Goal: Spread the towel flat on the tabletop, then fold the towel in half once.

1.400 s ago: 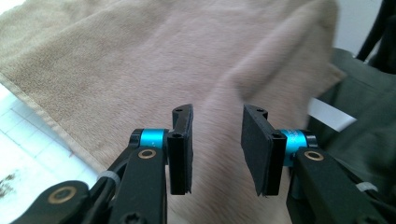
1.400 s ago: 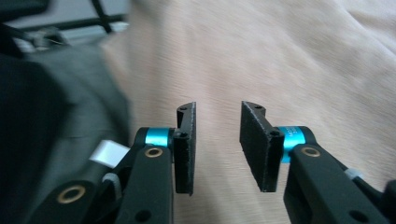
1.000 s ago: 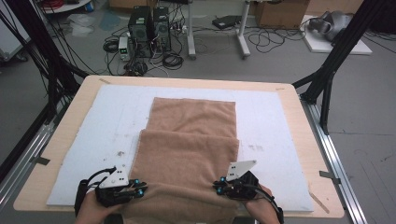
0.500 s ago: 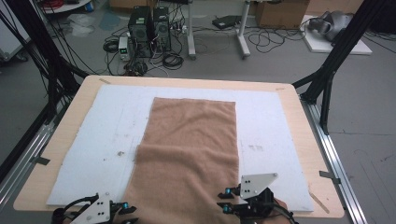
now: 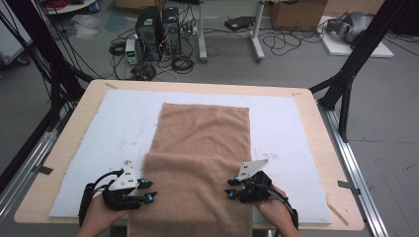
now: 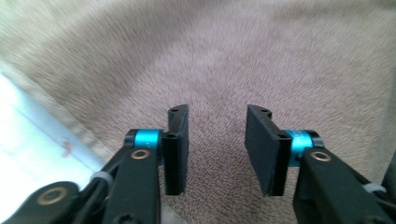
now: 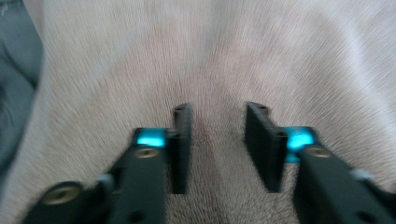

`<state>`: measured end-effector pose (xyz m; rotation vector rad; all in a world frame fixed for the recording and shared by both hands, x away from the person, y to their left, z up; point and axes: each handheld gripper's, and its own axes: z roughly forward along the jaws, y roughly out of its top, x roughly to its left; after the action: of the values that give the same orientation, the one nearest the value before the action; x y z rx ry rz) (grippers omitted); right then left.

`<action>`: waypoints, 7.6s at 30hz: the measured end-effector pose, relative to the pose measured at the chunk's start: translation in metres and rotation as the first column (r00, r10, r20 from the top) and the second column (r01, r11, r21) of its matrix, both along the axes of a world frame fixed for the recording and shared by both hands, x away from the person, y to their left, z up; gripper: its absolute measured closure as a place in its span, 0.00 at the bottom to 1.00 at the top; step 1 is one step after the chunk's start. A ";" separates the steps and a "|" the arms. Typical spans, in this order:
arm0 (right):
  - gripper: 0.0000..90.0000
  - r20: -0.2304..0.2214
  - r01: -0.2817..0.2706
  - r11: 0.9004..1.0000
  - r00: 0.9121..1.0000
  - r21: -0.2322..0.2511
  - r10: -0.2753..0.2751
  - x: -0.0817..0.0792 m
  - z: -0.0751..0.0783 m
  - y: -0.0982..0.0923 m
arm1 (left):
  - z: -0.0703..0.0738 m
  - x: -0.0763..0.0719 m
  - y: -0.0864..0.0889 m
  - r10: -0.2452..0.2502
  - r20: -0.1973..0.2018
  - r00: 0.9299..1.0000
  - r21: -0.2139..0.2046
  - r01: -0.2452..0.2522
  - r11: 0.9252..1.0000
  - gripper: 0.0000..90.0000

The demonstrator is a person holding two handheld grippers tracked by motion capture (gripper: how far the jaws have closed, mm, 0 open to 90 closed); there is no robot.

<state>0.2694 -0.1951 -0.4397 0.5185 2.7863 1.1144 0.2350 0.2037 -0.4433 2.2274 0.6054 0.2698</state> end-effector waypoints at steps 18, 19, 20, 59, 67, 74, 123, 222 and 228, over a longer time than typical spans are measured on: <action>0.91 -0.041 -0.076 0.993 0.996 0.094 0.080 -0.022 0.007 -0.010 | 0.008 -0.054 0.008 -0.045 0.040 0.998 -0.004 0.045 0.999 0.97; 0.89 -0.039 -0.079 0.992 0.996 0.099 0.083 -0.023 0.007 -0.011 | 0.008 -0.056 0.008 -0.046 0.042 0.998 -0.002 0.046 0.999 0.97; 0.87 -0.040 -0.079 0.991 0.996 0.107 0.084 -0.024 0.008 -0.012 | 0.008 -0.059 0.008 -0.044 0.042 0.998 -0.006 0.045 0.999 0.97; 0.24 -0.014 0.177 0.964 0.984 0.198 -0.178 0.022 0.030 -0.028 | 0.044 0.020 0.012 0.134 0.052 0.990 -0.160 -0.124 0.979 0.39; 0.24 0.010 0.164 0.969 0.986 0.184 -0.169 0.026 0.040 -0.023 | 0.047 0.021 0.011 0.133 0.062 0.989 -0.156 -0.122 0.980 0.38; 0.24 0.002 0.163 0.970 0.986 0.182 -0.166 0.025 0.038 -0.023 | 0.047 0.023 0.012 0.139 0.058 0.989 -0.156 -0.128 0.979 0.37; 0.33 0.022 0.378 0.922 0.924 0.078 -0.381 0.146 0.020 -0.026 | 0.018 0.167 0.007 0.402 -0.083 0.912 -0.109 -0.409 0.906 0.53; 0.94 -0.108 0.175 0.980 0.980 0.096 -0.164 0.083 0.014 -0.023 | 0.018 0.096 0.026 0.203 -0.053 0.978 -0.067 -0.206 0.976 0.99; 0.94 -0.078 0.157 0.980 0.986 0.123 -0.148 0.075 0.034 -0.030 | 0.034 0.083 0.031 0.205 -0.011 0.979 -0.117 -0.205 0.972 0.99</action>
<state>0.3442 -0.2254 -0.4057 0.7834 2.6879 1.2708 0.3177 0.2347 -0.4094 2.0536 0.8315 0.3323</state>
